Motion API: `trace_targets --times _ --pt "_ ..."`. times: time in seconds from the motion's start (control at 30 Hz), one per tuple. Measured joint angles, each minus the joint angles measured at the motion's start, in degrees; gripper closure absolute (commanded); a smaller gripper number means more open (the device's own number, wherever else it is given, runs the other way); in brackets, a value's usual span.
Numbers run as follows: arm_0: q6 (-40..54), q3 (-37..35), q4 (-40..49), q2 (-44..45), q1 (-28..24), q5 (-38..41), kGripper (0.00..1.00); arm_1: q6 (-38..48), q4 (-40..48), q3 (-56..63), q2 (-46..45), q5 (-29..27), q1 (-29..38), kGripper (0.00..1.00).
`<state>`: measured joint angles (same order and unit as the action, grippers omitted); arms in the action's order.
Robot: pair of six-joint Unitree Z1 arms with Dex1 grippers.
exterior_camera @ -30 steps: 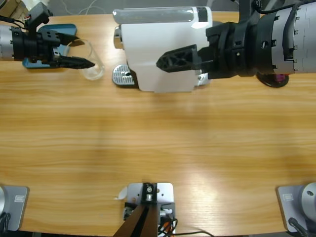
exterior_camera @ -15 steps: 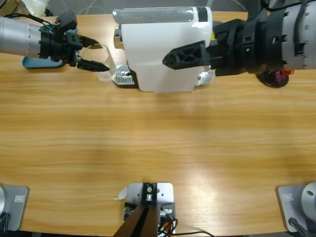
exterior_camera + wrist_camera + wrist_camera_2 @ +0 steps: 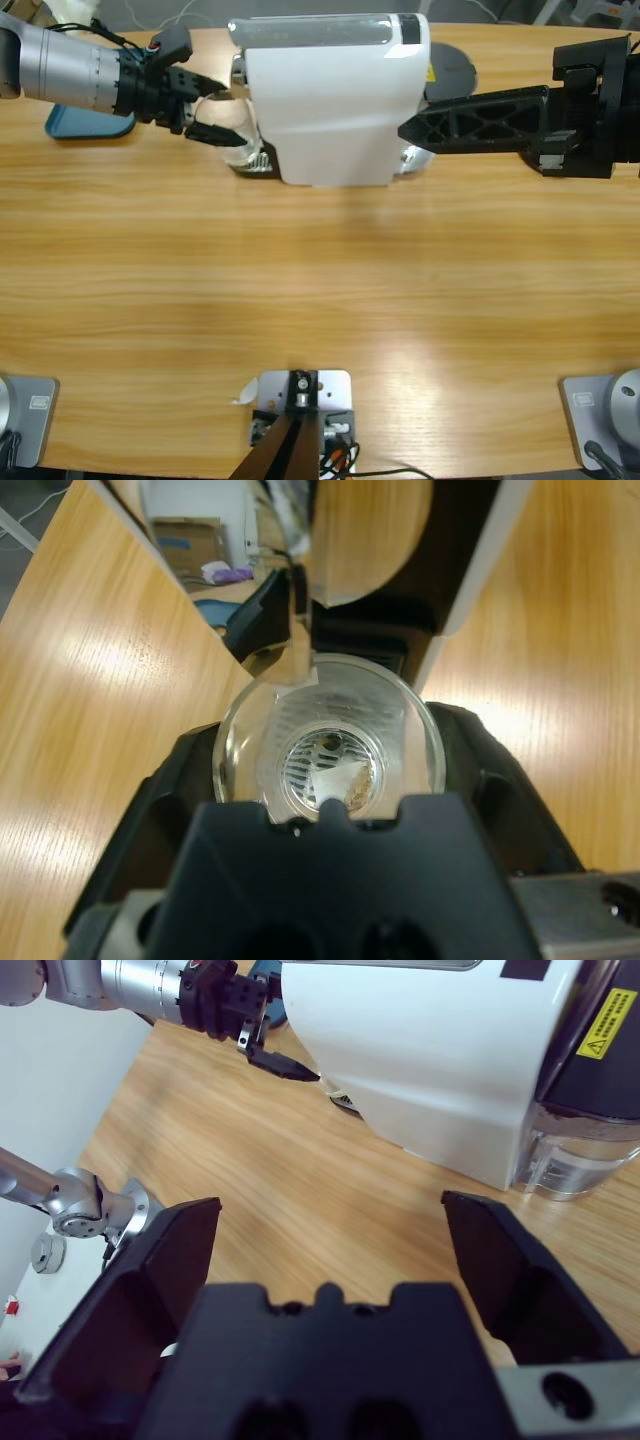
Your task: Pour coffee
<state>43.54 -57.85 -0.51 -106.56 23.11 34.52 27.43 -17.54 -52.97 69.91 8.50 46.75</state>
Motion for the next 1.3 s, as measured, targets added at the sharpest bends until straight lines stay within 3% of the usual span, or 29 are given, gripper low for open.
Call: trace_targets --times 0.53,0.63,1.0,1.17,1.27,1.3 --pt "0.0 -5.2 0.7 -4.6 0.8 -0.4 0.444 0.0 -0.2 0.7 0.0 0.0 -0.6 0.0" --pt "0.0 -5.4 1.2 -4.6 0.8 -0.4 0.364 0.0 -0.2 0.7 0.0 0.0 -1.0 0.0" --pt "-3.2 -4.5 1.4 -4.1 1.4 -1.9 0.368 0.0 -0.1 1.3 0.3 0.0 -1.6 0.0" --pt "-5.2 -2.7 1.3 -3.1 1.8 -2.0 0.325 0.0 -0.1 1.4 0.4 0.0 -1.6 0.0" --pt "-6.4 -1.8 1.3 -2.5 2.2 -2.0 0.102 0.0 -0.1 1.4 0.4 0.0 -1.6 0.0" --pt "-6.6 -1.6 1.3 -2.4 2.2 -2.0 0.078 0.0 -0.1 1.4 0.4 0.0 -1.6 0.0"
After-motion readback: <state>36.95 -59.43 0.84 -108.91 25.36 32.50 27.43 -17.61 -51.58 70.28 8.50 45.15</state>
